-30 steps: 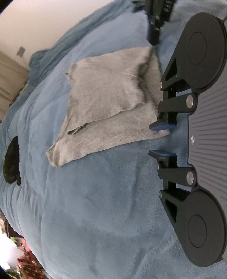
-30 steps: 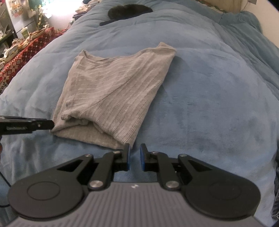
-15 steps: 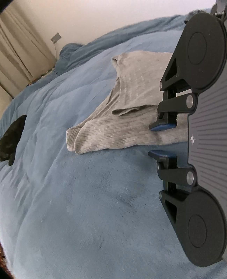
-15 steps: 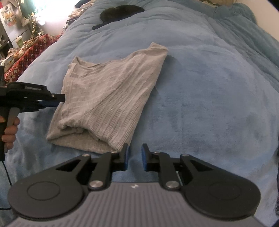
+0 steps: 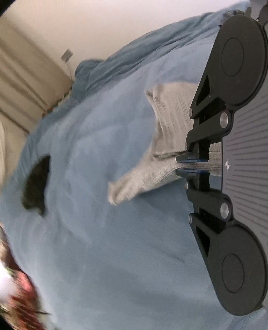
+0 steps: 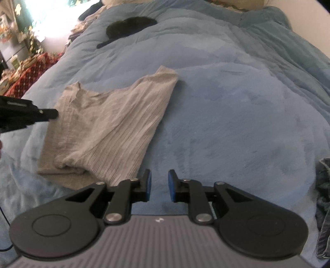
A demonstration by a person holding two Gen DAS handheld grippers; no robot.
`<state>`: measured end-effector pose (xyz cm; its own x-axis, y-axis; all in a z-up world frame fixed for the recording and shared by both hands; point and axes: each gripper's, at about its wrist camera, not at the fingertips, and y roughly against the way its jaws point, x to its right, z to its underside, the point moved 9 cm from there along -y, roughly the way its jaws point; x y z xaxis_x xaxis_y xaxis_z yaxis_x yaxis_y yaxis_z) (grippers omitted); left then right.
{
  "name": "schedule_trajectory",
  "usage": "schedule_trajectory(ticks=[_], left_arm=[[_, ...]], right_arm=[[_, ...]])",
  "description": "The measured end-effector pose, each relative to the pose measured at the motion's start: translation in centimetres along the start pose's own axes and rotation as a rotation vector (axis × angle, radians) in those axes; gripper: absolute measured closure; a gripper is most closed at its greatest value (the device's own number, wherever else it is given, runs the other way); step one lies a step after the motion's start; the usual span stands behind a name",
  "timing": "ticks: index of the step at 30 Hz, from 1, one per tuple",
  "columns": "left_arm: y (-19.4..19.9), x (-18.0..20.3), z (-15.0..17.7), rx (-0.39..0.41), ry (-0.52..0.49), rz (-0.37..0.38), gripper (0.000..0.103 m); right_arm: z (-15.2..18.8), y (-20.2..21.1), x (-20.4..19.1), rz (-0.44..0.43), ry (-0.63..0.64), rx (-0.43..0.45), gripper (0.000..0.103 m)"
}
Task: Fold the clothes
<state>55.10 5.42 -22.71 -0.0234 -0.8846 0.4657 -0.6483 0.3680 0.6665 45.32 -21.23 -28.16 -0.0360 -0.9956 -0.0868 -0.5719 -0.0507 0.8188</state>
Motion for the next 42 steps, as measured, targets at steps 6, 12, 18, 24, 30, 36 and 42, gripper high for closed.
schedule_trajectory(ticks=[6, 12, 18, 24, 30, 36, 42], left_arm=[[0.8, 9.2, -1.1, 0.054, -0.301, -0.001, 0.098], [-3.2, 16.7, 1.9, -0.005, -0.469, 0.087, 0.102], [-8.3, 17.3, 4.1, -0.124, -0.384, 0.129, 0.102], [-5.9, 15.9, 2.7, -0.090, -0.268, 0.199, 0.097], [-3.1, 9.3, 1.0, -0.057, -0.209, 0.095, 0.097], [-3.3, 3.6, 0.5, -0.067, -0.105, 0.025, 0.097], [-4.1, 3.1, 0.9, -0.068, -0.095, 0.025, 0.097]], right_arm=[[-0.5, 1.5, 3.0, 0.020, -0.074, 0.045, 0.084], [-0.7, 2.6, 5.7, 0.026, -0.108, 0.068, 0.084], [-0.9, 2.1, 7.6, 0.035, -0.127, 0.077, 0.083], [-2.7, 0.4, 6.4, -0.039, -0.151, 0.087, 0.082], [-6.6, -2.0, 2.4, -0.152, -0.151, 0.096, 0.074], [-10.1, -5.7, 0.6, -0.185, -0.195, 0.102, 0.070], [-11.7, -9.7, 1.1, -0.204, -0.276, 0.034, 0.066]])
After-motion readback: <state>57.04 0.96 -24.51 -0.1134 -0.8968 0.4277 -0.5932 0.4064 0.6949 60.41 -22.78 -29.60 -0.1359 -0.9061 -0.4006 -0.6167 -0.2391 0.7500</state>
